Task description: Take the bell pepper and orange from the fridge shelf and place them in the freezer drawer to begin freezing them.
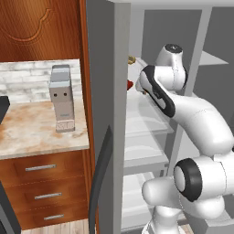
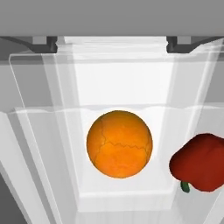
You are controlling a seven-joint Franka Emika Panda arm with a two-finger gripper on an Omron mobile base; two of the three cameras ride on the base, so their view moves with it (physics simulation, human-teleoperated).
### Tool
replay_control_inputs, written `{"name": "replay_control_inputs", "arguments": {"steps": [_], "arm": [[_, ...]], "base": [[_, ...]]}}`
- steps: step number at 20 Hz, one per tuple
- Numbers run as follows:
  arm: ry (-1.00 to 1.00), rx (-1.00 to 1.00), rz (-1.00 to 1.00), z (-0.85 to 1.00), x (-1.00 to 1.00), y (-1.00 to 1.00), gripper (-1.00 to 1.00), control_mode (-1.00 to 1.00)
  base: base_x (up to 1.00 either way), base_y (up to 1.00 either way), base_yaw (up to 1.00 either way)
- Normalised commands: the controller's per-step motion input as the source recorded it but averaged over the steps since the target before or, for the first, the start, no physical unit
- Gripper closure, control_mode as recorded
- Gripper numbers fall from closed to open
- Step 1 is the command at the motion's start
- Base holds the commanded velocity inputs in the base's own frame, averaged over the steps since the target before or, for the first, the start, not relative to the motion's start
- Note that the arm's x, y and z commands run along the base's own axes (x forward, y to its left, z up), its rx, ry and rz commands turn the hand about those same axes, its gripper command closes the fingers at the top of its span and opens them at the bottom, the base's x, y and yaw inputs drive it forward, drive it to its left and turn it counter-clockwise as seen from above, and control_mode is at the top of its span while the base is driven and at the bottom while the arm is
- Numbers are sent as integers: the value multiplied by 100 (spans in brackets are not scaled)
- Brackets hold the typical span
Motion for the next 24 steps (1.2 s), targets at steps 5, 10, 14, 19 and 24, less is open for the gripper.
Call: {"name": "replay_control_inputs", "arguments": {"steps": [5,10,14,19,24], "arm": [[0,0,0,-2,40,0,-100,-100],[-1,0,0,-1,40,0,-100,-100],[0,0,0,-6,38,0,-100,-100],[0,0,0,-15,29,0,-100,-100],[0,0,0,-21,32,3,-100,-100]], "base": [[0,0,0],[0,0,0],[0,0,0],[0,0,0],[0,0,0]]}}
